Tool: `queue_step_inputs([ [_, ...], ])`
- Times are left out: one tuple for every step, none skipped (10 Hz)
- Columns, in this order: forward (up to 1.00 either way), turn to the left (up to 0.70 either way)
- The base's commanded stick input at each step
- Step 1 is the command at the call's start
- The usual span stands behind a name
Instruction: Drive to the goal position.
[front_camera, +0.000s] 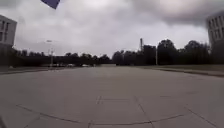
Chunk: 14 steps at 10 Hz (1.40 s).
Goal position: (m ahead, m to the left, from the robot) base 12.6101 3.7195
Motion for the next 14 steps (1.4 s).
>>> queue_step_inputs([
  [1.00, -0.08],
  [1.00, -0.10],
  [1.00, -0.10],
  [1.00, -0.10],
  [1.00, -0.10],
  [1.00, -0.10],
  [1.00, -0.10],
  [1.00, -0.11],
  [1.00, -0.11],
  [1.00, -0.11],
  [1.00, -0.06],
  [1.00, -0.05],
  [1.00, -0.05],
  [1.00, -0.05],
])
